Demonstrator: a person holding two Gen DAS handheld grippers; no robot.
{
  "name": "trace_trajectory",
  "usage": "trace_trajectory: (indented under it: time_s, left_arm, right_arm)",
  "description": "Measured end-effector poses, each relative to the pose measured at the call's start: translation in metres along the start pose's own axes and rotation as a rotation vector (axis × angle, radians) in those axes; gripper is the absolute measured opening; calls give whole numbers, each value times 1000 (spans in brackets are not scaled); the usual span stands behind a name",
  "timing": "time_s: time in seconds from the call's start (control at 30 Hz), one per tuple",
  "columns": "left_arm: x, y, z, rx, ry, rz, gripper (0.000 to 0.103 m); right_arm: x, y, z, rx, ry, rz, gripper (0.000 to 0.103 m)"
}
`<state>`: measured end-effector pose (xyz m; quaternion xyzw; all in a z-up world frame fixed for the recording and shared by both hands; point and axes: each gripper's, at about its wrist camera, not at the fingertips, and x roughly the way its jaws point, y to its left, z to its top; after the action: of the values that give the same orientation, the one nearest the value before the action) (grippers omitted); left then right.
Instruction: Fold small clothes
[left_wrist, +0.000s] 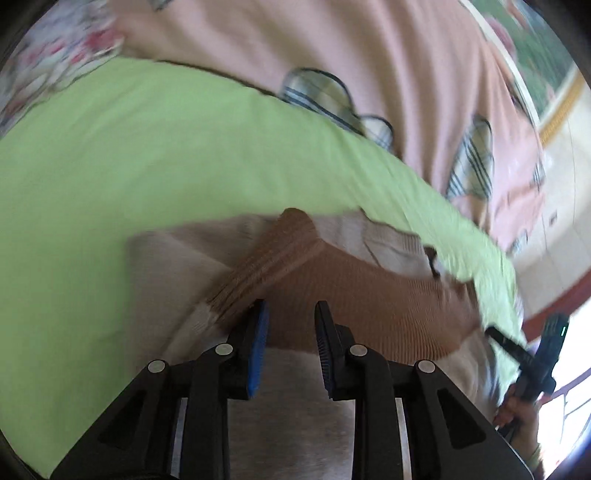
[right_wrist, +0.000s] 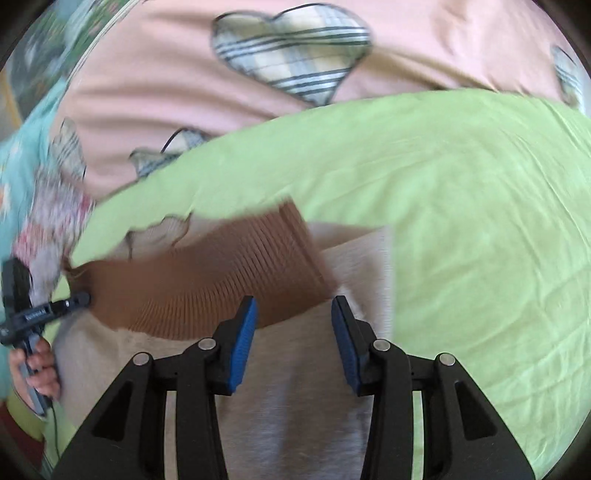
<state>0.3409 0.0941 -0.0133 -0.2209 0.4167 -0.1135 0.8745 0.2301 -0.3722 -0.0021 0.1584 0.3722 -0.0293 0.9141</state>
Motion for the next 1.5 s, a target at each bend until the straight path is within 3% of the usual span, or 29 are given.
trace_trajectory:
  time_s: [0.13,0.3,0.6,0.77,0.93,1.0,1.07,1.27,1.5]
  left_arm:
    - [-30,22,-12,-80,-44,-3,26]
    - [-78,19,-63,-102,-57,-31,28]
    - [-138,-29,-186,-29,7,-101,30]
    - [-161,-37,-227,8,33,-110,36]
    - [-167,-25,-233,-27,14,-100,42]
    - [-164,-15,-229,-70,3,-85,51]
    - [-157,-2,-218,-128,-11,-79,54]
    - [-128,36,-197,-316,-20,-78,60]
    - [-105,41,-174,-352,-87,-61,68]
  right_arm:
    - [-20,0,-13,20,-14,-10,44]
    - [-56,14,-52,43,-30,48,45]
    - [-115,62,-147,76,-15,187,48]
    - [-134,83,-191,58,13,227,54]
    - [-136,91,-211,59,41,233,54]
    - [-138,92,-214,56,39,233,54]
    - [-138,92,-214,59,40,235,55]
    - [-131,96,-201,70,41,265,55]
    - [-120,106,-179,36,41,310,58]
